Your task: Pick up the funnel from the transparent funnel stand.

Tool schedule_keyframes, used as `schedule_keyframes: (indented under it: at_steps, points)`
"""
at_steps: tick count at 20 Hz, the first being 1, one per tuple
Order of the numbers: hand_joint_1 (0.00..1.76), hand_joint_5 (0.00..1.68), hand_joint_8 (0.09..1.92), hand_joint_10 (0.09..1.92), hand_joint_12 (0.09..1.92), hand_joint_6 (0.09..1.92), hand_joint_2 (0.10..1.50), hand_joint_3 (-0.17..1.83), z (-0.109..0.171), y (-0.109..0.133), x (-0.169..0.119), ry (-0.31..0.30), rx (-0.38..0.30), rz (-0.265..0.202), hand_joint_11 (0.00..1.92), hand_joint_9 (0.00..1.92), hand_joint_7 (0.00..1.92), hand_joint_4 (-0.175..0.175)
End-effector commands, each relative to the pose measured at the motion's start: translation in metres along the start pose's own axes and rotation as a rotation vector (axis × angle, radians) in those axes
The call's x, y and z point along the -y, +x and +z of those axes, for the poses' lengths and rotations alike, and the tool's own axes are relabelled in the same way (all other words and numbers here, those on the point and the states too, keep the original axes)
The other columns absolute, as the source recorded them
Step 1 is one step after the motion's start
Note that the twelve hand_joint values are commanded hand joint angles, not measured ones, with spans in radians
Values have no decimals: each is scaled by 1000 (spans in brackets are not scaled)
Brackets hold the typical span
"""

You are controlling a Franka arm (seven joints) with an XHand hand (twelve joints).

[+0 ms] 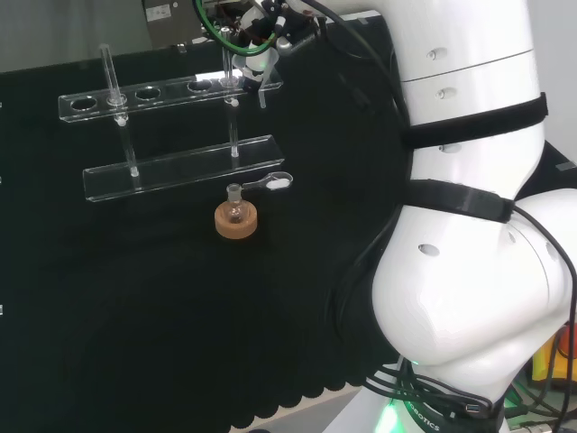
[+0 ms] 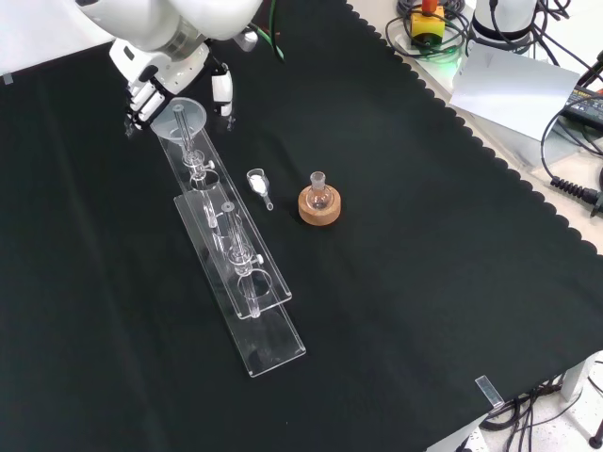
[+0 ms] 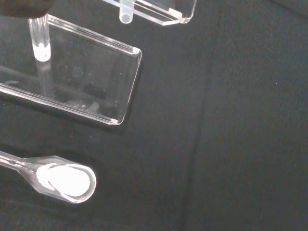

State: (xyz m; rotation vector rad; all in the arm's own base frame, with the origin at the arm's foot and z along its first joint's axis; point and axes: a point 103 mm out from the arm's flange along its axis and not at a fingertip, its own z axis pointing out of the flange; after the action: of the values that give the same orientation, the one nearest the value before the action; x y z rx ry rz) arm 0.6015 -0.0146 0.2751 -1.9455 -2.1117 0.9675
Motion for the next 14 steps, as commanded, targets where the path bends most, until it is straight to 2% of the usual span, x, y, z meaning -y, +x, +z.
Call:
schedule_keyframes:
  at_steps: [1, 6, 14]
  points:
    - [642, 29, 614, 749, 1443, 87, 771, 83, 0, 0, 1, -2, 9, -3, 380, 351, 0, -39]
    - [648, 78, 643, 680, 1444, 87, 770, 96, -2, -1, 2, -7, 24, -6, 373, 464, 23, -32]
    - [680, 403, 654, 582, 1401, 87, 774, 145, -5, 0, 2, -14, 73, 6, 327, 585, 315, -12]
